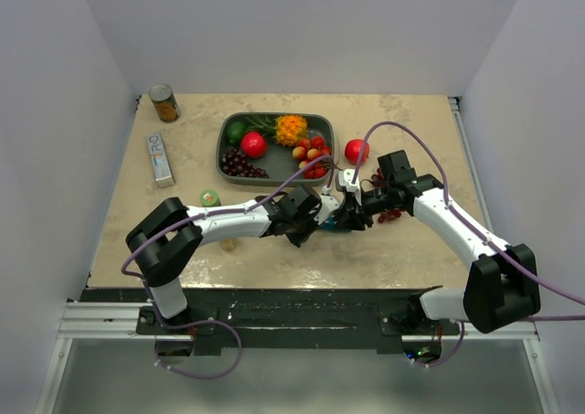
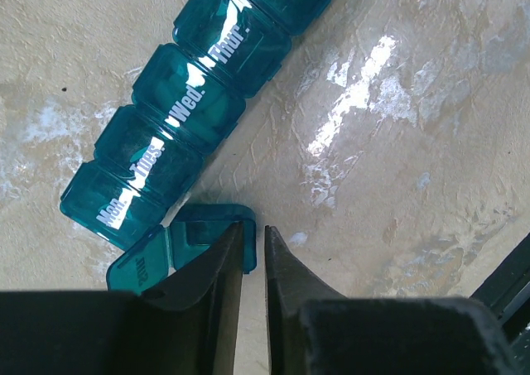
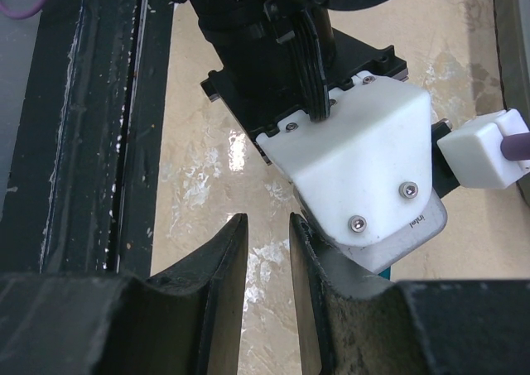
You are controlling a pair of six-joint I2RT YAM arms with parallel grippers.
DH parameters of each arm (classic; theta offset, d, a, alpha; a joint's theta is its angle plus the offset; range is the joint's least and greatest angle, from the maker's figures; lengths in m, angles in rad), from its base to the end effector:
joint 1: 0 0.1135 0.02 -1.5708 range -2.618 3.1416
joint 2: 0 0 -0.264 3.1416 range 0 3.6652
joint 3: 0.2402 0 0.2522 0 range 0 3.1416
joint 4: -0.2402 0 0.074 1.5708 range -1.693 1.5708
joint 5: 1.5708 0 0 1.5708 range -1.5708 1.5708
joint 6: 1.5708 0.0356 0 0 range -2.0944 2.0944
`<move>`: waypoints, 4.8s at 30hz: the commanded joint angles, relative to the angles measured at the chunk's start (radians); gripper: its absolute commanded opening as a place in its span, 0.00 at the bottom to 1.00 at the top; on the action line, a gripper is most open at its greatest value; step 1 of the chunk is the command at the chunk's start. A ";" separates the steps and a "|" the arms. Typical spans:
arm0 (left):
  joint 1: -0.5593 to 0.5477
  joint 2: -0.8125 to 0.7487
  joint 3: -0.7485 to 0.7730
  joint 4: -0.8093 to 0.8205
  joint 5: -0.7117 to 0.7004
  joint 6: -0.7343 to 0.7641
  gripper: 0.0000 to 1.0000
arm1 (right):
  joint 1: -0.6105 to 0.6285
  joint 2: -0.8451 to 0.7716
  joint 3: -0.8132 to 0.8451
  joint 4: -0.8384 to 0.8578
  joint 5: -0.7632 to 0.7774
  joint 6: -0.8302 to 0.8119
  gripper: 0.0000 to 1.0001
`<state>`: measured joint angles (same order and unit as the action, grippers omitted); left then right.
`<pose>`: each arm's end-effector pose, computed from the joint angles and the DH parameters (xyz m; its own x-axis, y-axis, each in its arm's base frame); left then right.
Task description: Sort the pills into containers
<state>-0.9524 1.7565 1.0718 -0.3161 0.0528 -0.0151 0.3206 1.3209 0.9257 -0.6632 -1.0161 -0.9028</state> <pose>0.2046 -0.2908 0.1723 -0.5005 0.6775 -0.5389 0.8227 0.5660 -0.0526 0.2271 0.1073 0.2495 -0.0716 -0.4594 -0.8853 -0.9972 0.0127 0.0740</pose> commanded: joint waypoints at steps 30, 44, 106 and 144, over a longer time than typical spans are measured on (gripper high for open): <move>-0.013 -0.831 -0.194 -0.168 -0.226 -0.331 0.84 | -0.074 -0.032 0.068 0.093 -0.032 -0.077 0.73; 0.157 -0.782 -0.200 -0.508 -0.548 -0.681 0.73 | -0.072 -0.025 0.056 0.109 -0.045 -0.061 0.77; 0.606 -0.484 -0.012 -0.252 -0.055 -0.306 0.00 | -0.071 -0.025 0.065 0.086 -0.059 -0.073 0.86; 0.162 -0.532 0.082 0.095 0.150 -0.474 0.00 | 0.135 0.017 0.039 0.455 -0.150 0.470 0.08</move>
<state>-0.7891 1.2995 1.1625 -0.3443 0.2352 -0.4561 0.4507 1.3418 0.9432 -0.1883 -1.0958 -0.3962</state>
